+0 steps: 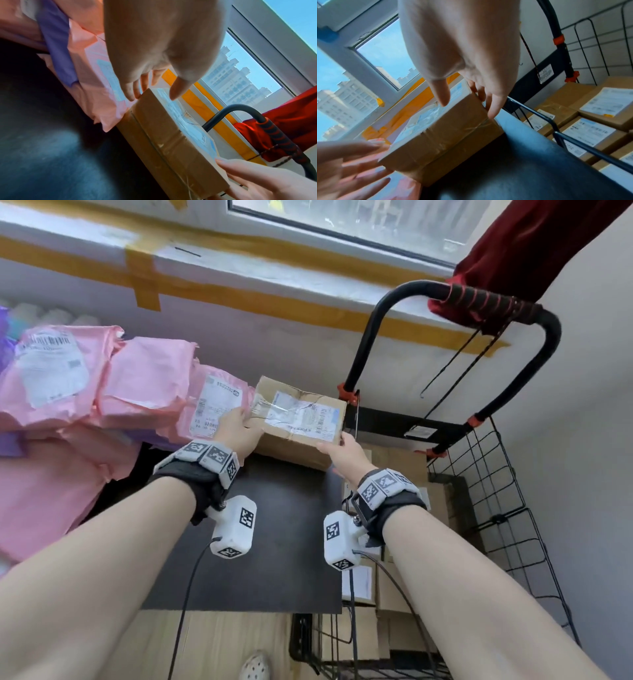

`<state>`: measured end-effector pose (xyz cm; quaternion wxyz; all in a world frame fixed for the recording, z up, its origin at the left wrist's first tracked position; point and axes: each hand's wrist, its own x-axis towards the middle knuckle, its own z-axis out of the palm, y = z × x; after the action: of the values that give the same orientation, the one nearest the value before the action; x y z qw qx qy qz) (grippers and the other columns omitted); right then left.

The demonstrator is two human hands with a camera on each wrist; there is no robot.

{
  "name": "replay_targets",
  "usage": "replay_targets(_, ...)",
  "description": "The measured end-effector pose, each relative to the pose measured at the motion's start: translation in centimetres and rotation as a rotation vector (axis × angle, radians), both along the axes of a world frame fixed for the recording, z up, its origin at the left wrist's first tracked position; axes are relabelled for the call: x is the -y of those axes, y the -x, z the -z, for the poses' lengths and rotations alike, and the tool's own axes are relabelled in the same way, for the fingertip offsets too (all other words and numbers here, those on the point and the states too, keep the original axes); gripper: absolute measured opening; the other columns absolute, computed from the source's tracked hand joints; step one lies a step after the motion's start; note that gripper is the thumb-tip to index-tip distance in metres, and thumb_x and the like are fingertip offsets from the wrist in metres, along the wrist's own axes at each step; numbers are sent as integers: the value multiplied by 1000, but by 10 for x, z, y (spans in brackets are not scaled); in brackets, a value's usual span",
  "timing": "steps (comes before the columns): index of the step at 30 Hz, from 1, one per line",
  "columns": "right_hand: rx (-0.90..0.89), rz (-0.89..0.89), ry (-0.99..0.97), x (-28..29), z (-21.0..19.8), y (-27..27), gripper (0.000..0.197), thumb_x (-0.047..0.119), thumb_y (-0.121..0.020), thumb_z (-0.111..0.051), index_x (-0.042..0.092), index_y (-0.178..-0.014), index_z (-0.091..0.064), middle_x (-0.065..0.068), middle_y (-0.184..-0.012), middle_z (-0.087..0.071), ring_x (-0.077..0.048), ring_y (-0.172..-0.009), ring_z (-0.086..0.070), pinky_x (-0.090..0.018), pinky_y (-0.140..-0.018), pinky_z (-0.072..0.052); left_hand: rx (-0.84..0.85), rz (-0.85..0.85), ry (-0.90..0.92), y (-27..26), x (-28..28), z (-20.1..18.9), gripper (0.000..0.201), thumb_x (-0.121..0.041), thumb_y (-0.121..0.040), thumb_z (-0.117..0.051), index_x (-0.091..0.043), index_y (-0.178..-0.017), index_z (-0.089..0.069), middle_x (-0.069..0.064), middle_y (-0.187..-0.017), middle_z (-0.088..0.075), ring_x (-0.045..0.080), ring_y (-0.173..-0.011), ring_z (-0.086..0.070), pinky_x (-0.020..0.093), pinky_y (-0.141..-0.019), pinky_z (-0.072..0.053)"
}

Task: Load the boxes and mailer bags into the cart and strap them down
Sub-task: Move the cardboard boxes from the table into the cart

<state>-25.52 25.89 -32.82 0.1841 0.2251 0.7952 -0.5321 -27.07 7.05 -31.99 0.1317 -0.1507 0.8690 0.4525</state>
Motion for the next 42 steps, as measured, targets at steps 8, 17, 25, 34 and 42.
replay_targets(8, -38, 31, 50, -53, -22, -15, 55, 21, -84, -66, 16, -136, -46, 1, -131, -57, -17, -119, -53, -41, -106, -42, 23, 38, -60, -6, -31, -9, 45, -13, -87, -61, -3, -129, -54, 12, -125, -59, 26, -115, -56, 36, -100, -44)
replay_targets(17, 31, 96, 74, -211, -51, -85, 67, 12, -66, -76, 24, -128, -53, -1, -121, -64, -22, -115, -57, -47, -101, -46, 35, 161, -208, -49, -172, -43, 31, -23, -83, -68, -13, -105, -49, 11, -116, -60, 25, -106, -60, 46, -92, -52)
replay_targets(25, 141, 62, 182, -317, -18, -127, 62, -2, -81, -66, 16, -137, -44, -6, -128, -59, -20, -110, -58, -36, -89, -51, 181, 124, -155, -95, -281, -18, 44, -25, -77, -74, -12, -109, -46, 7, -111, -57, 22, -102, -59, 44, -89, -54)
replay_targets(34, 339, -22, 229, -380, 35, -132, 58, 14, -84, -69, 19, -137, -45, 1, -132, -54, -21, -124, -45, -53, -110, -29, 355, -23, -92, -126, -341, 21, 36, -19, -79, -74, -9, -103, -50, 11, -112, -57, 25, -104, -60, 45, -85, -56)
replay_targets(42, 494, -20, 230, -378, 79, -135, 51, 27, -87, -67, 17, -133, -49, -3, -133, -53, -26, -121, -49, -46, -99, -40, 481, -67, -119, -137, -349, 51, 26, -21, -82, -72, -9, -98, -55, 9, -99, -62, 25, -81, -68, 38, -71, -59)
